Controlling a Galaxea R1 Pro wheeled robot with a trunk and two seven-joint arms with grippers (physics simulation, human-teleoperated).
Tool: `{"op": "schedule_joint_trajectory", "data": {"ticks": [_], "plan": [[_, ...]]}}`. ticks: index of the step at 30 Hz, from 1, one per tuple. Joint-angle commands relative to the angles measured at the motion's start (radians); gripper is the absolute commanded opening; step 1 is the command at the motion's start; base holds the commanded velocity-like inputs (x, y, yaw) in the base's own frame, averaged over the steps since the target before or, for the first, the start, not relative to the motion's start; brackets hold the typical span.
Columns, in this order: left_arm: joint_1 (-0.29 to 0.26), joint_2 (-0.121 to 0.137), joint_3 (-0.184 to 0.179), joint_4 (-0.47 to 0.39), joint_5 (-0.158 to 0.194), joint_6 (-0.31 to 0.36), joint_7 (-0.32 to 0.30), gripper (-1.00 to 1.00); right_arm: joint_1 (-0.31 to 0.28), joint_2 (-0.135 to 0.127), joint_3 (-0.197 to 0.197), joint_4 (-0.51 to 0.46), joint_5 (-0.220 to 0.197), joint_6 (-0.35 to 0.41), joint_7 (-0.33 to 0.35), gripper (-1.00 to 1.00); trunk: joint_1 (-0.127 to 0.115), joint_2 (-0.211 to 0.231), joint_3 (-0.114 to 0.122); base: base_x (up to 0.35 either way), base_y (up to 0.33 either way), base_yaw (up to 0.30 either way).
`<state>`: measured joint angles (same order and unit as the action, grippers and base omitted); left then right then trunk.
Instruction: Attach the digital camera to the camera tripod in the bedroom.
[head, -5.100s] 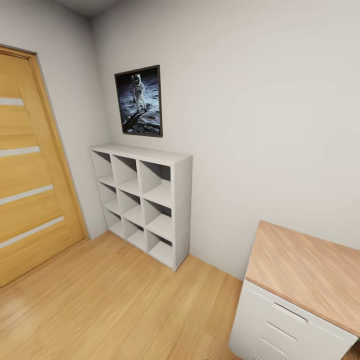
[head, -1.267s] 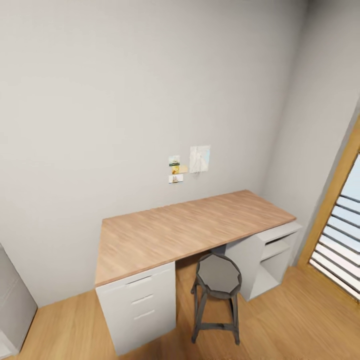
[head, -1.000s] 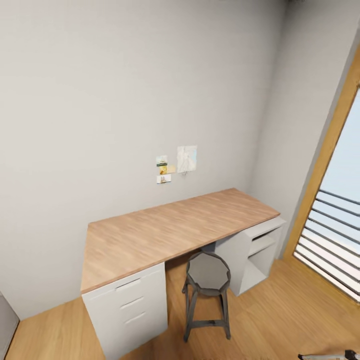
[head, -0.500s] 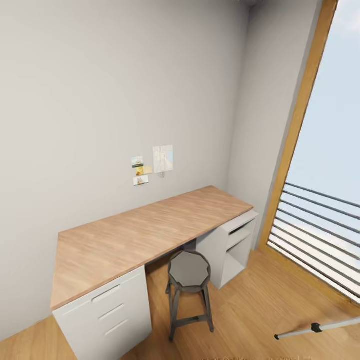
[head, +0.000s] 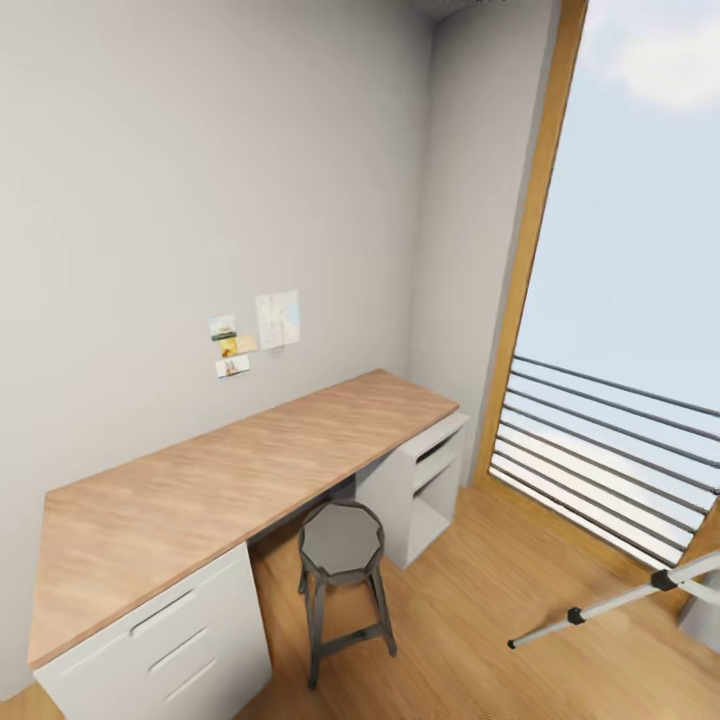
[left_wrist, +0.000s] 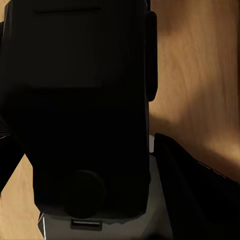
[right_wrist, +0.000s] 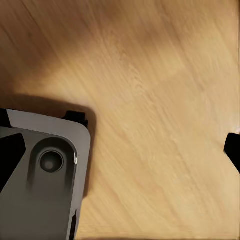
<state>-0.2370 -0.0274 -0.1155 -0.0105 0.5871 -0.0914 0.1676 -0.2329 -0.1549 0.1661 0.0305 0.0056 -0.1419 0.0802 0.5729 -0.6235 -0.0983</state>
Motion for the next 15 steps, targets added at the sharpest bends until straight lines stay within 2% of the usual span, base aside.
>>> {"op": "schedule_joint_trajectory", "data": {"ticks": [1, 15], "plan": [[0.000, 0.000, -0.009, 0.000, 0.007, -0.002, 0.003, -1.00, -0.002, 0.000, 0.003, 0.003, 0.000, -0.006, 0.003, 1.00, 0.000, -0.002, -0.002, 0.000, 0.000, -0.298], [0.000, 0.000, -0.009, 0.000, 0.007, -0.002, 0.003, -1.00, -0.002, 0.000, 0.004, 0.003, 0.000, -0.006, 0.003, 1.00, 0.000, -0.002, -0.002, 0.000, 0.000, -0.298]]}}
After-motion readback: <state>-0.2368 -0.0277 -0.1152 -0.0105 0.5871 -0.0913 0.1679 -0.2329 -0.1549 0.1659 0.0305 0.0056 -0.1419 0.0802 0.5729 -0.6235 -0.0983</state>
